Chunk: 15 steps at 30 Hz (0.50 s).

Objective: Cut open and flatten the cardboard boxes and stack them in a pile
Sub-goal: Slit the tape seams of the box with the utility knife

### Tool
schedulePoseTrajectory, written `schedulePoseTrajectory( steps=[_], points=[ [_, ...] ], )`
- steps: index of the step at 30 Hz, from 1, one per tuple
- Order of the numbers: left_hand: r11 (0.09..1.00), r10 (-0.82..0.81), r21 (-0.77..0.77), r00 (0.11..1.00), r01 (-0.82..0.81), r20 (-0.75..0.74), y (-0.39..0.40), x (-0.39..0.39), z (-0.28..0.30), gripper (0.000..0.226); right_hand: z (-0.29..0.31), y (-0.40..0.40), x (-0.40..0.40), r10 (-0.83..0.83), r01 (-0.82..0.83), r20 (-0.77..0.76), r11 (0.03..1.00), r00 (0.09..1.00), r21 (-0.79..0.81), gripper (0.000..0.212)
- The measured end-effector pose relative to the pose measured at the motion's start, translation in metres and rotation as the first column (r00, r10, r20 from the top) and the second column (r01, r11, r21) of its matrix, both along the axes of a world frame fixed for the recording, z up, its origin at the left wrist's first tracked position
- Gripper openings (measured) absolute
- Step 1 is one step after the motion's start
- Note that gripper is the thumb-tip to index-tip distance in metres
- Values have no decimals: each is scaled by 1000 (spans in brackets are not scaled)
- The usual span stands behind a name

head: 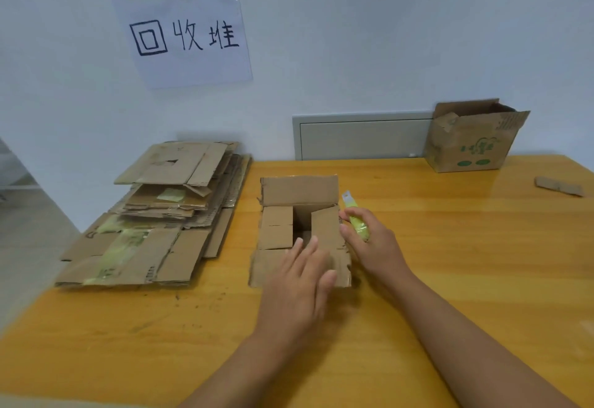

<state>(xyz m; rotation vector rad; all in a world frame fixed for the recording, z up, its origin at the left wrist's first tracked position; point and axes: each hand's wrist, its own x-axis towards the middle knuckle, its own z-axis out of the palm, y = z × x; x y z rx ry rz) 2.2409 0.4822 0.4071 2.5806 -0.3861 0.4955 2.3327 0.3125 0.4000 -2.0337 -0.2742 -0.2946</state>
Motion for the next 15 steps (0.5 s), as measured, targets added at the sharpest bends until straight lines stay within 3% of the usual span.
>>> schedulePoseTrajectory(
  steps=[2,6,8,10,13,15],
  points=[
    [996,32,-76,996,-38,-79,2,0,-1,45,4,1,-2,1,-1,-19,1000,1000,-9,23],
    [954,201,245,974,-172,-101,15,19,14,54,13,-2,-9,72,-68,-166,997,983,28,40],
    [929,246,319,958,-189,-147,25,32,22,66,16,-9,-16,118,-78,-240,982,964,170,51],
    [934,247,317,938,-164,-243,37,43,25,76,17,-21,-24,73,-16,-276,979,958,203,47],
    [968,200,220,894,-118,-402,44,50,26,80,13,-36,-37,-18,27,-359,999,933,21,43],
    [971,195,210,894,-117,-403,44,50,24,77,10,-41,-47,13,-89,-472,986,882,-139,44]
  ],
)
